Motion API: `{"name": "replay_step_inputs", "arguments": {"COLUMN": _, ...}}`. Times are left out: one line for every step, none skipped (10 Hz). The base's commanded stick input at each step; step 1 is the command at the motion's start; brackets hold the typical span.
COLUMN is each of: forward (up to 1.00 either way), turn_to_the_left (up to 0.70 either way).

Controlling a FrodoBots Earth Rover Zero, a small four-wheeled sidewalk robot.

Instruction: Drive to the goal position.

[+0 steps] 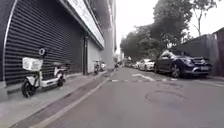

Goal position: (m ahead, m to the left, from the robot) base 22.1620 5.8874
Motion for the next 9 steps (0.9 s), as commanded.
{"name": "replay_step_inputs", "arguments": {"forward": 0.7, "turn_to_the_left": 0.0}}
{"name": "replay_step_inputs", "arguments": {"forward": 0.7, "turn_to_the_left": 0.0}}
{"name": "replay_step_inputs", "arguments": {"forward": 0.7, "turn_to_the_left": 0.05}}
{"name": "replay_step_inputs", "arguments": {"forward": 0.7, "turn_to_the_left": 0.13}}
{"name": "replay_step_inputs", "arguments": {"forward": 0.7, "turn_to_the_left": 0.14}}
{"name": "replay_step_inputs", "arguments": {"forward": 0.7, "turn_to_the_left": 0.14}}
{"name": "replay_step_inputs", "arguments": {"forward": 0.7, "turn_to_the_left": 0.14}}
{"name": "replay_step_inputs", "arguments": {"forward": 0.7, "turn_to_the_left": 0.14}}
{"name": "replay_step_inputs", "arguments": {"forward": 0.7, "turn_to_the_left": 0.14}}
